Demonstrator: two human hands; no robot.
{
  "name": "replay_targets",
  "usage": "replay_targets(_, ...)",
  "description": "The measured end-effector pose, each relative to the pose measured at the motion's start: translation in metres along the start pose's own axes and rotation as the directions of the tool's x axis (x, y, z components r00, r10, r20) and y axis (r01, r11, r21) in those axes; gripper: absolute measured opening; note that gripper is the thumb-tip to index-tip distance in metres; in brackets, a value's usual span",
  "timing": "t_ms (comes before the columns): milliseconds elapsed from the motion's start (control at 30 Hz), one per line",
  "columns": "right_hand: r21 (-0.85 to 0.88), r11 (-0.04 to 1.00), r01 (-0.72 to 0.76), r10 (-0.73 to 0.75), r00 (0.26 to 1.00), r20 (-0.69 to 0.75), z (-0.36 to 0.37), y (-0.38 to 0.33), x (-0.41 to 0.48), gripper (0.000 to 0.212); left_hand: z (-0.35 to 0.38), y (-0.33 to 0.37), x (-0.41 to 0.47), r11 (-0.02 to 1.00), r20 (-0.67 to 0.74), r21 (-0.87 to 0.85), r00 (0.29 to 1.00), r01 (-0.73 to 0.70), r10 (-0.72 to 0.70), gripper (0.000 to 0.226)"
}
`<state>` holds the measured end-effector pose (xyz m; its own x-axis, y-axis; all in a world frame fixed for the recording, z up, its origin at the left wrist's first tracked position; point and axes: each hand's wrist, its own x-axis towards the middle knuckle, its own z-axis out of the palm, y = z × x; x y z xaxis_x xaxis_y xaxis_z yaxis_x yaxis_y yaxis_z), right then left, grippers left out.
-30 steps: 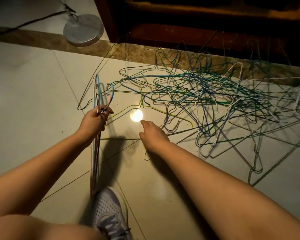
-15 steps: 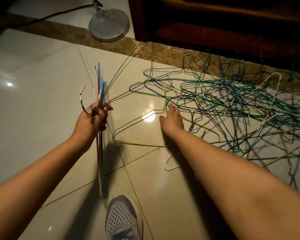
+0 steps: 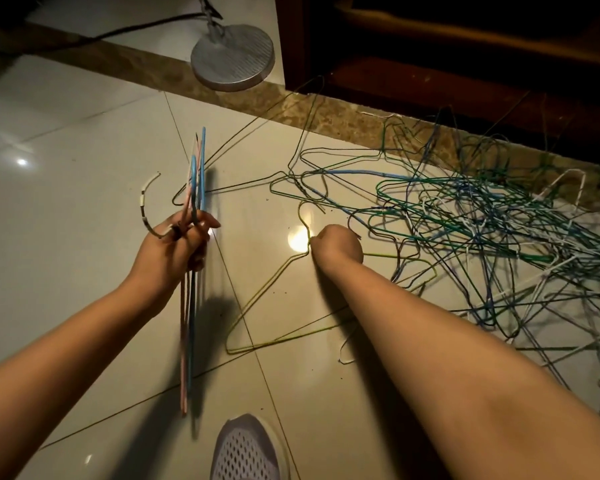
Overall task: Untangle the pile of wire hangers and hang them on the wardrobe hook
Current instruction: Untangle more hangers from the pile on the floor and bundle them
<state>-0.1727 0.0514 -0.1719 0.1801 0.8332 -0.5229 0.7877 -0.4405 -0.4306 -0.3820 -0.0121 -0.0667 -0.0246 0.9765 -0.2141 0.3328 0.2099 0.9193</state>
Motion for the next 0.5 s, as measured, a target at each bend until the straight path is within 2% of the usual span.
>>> replay_targets(100,-0.023,0.990,0.138,-0.137,0.990,0.009,0.003,-0.011,-0.009,0.031,-0.004,-0.002,-0.002,1.000,-0.013,-0.022,1.000,-0.019,0.019,0.017)
replay_targets(167,-0.052,0.984,0.173,-0.170,0.984,0.054,0.011,-0.015,-0.017,0.042,-0.008,-0.005,-0.004,0.999,-0.013,-0.041,1.000,-0.024,0.024,0.019)
replay_targets(233,-0.052,0.988,0.147,-0.144,0.988,0.057,0.019,-0.013,-0.023,0.049,-0.011,-0.009,-0.006,0.999,-0.026,-0.043,0.999,-0.030,0.029,0.020)
replay_targets(333,0.034,0.997,0.074,-0.073,0.997,-0.031,0.026,-0.006,-0.028,0.053,-0.015,-0.013,-0.011,0.999,-0.038,-0.034,0.999,-0.032,0.031,0.019)
replay_targets(400,0.069,0.997,0.022,-0.020,0.999,-0.032,0.028,-0.006,-0.031,0.049,-0.015,-0.016,-0.013,0.999,-0.067,-0.050,0.998,0.006,-0.009,0.024)
replay_targets(500,0.021,1.000,-0.002,0.001,0.999,0.035,0.030,-0.010,-0.038,0.036,-0.013,-0.017,-0.015,0.997,-0.093,-0.060,0.994,0.048,-0.053,0.026)
